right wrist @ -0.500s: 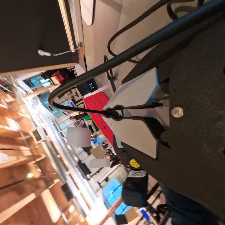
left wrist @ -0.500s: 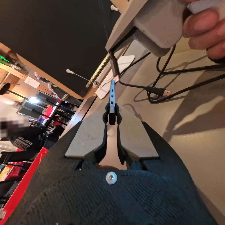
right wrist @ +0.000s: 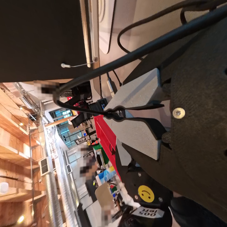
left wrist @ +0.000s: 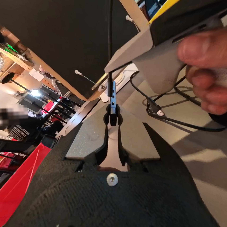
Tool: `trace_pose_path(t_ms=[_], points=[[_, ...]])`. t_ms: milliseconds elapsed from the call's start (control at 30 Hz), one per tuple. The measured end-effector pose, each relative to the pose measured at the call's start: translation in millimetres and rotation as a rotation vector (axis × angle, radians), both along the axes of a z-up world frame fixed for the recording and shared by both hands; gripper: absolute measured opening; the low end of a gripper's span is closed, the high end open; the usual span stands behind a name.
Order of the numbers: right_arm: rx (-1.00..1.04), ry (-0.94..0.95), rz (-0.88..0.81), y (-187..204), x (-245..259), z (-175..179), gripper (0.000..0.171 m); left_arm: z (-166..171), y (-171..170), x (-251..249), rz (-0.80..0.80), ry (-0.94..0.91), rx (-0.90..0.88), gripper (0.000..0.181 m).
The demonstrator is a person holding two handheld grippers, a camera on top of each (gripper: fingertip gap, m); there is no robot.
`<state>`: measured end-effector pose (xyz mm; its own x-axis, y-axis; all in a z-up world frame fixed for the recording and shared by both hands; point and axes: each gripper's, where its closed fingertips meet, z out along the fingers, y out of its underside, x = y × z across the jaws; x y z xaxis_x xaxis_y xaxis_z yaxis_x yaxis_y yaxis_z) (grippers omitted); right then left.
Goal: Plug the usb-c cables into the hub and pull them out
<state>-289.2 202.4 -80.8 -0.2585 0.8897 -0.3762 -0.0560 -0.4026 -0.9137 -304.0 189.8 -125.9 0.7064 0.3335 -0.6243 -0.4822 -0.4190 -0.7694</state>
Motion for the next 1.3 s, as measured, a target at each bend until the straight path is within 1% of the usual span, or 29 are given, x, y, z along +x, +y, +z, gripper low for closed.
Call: trace_pose_path(t_ms=[133,233,467,633,1000,1300], points=[[0.124,0.024,-0.065,-2,3,6,0.001,1,-1,-1,0.001,-0.019,0.010,0.006],[0.161,0.027,-0.094,-2,5,7,0.001,1,-1,-1,0.004,-0.020,0.012,0.006],[0.091,0.002,-0.128,3,2,3,0.001,3,-1,-1,0.025,0.012,0.016,0.006],[0.105,0.012,-0.155,3,1,5,0.001,4,-2,-2,0.026,0.006,0.022,0.006],[0.065,-0.002,-0.183,1,-2,1,0.001,4,-2,-3,0.042,0.011,0.019,0.006],[0.123,0.017,-0.094,-6,3,2,0.001,12,-7,-2,0.054,0.025,0.034,0.006]])
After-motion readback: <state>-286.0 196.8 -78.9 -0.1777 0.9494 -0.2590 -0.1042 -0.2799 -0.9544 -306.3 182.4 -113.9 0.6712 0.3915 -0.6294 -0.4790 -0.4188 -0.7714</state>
